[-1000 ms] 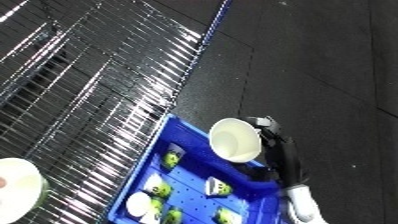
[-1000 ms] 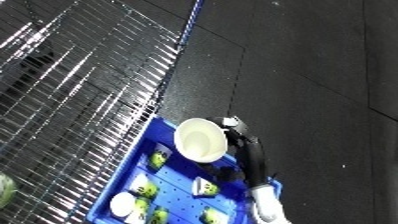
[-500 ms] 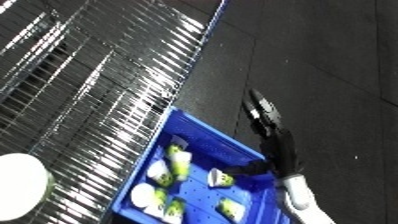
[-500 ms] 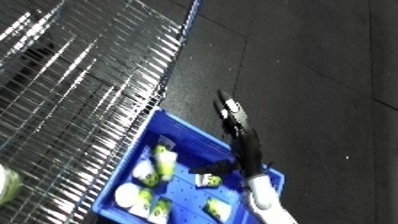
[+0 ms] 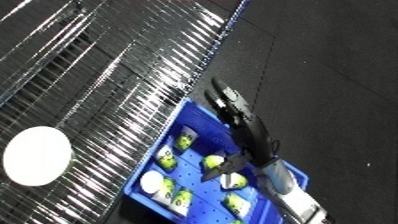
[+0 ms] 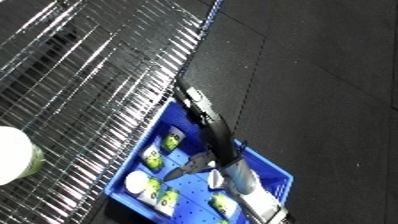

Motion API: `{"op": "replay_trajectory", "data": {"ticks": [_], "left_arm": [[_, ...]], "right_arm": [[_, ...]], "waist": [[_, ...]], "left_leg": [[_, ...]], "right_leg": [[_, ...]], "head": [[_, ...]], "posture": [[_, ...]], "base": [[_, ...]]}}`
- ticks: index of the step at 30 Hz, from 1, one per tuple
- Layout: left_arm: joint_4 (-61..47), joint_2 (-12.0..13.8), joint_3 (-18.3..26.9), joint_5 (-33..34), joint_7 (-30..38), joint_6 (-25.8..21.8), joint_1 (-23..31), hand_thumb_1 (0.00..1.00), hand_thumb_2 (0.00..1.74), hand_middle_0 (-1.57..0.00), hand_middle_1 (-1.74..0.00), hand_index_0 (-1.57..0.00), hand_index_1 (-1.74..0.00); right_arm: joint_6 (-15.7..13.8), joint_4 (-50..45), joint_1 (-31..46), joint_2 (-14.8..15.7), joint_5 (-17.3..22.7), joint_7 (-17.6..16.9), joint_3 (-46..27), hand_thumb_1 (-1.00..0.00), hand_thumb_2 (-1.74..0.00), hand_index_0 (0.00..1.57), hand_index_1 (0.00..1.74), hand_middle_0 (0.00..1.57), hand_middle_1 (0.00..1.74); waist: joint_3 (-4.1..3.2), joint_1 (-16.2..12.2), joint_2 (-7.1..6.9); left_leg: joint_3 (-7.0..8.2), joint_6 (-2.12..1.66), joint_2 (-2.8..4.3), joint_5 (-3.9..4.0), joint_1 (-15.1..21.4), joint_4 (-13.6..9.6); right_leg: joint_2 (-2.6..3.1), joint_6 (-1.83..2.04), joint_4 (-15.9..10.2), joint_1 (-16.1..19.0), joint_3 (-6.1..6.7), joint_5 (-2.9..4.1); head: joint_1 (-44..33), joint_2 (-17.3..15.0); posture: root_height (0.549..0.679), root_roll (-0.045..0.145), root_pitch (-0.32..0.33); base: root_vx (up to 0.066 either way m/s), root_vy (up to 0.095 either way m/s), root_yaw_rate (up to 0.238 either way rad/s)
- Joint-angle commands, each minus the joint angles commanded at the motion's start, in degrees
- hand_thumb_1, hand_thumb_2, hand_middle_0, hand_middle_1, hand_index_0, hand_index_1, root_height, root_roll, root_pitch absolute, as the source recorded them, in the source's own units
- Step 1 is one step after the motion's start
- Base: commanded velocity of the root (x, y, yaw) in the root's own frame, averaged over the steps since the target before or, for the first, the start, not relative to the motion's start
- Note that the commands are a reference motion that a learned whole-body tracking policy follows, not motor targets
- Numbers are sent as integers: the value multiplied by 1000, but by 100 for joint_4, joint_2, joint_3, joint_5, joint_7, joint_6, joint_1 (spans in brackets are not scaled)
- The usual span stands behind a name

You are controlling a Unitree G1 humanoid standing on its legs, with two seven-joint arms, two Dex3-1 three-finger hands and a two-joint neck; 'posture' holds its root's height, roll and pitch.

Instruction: Pick up the object and place it into the box

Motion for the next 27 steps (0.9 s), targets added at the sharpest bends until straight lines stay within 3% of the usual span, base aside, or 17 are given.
{"op": "replay_trajectory", "data": {"ticks": [3, 12, 19, 27], "left_arm": [[68, 29, -48, 32, -13, 67, -88, 1000, 1740, -1570, -1740, -1570, -1740], [92, 147, -92, 81, -83, 245, -184, 1000, 1740, -1570, -1740, -1570, -1740], [77, 259, -163, 165, -122, 323, -225, 1000, 1740, -1570, -1740, -1570, -1740], [45, 337, -176, 269, -153, 433, -258, 1000, 1740, -1570, -1740, -1570, -1740]], "right_arm": [[269, -31, -369, 52, 10, 120, 250, 0, 0, 0, 0, 0, 0], [610, -153, -827, 229, -332, 245, 791, 0, 0, 0, 0, 0, 0], [672, -98, -996, 412, -242, 246, 1070, 0, 0, 0, 0, 0, 0], [571, 73, -1132, 586, -433, -49, 1089, 0, 0, 0, 0, 0, 0]], "waist": [[0, 179, -76], [0, 576, -251], [0, 851, -357], [0, 1016, -409]], "left_leg": [[-115, -17, -18, 33, -39, 42], [-388, -9, -77, 142, -272, 183], [-581, 7, -125, 245, -514, 293], [-662, 8, -113, 315, -701, 343]], "right_leg": [[-53, -15, 19, 47, -94, -10], [-71, -43, 260, 1, -310, -65], [-61, -12, 462, -139, -479, -93], [-77, 48, 564, -289, -633, -75]], "head": [[-595, 29], [-2039, 208], [-2910, 518], [-3070, 711]], "posture": [[647, 93, 59], [643, 80, 52], [638, 64, 58], [635, 52, 70]], "base": [[10, -77, 201], [13, -82, 162], [16, -87, 152], [21, -53, 156]]}}
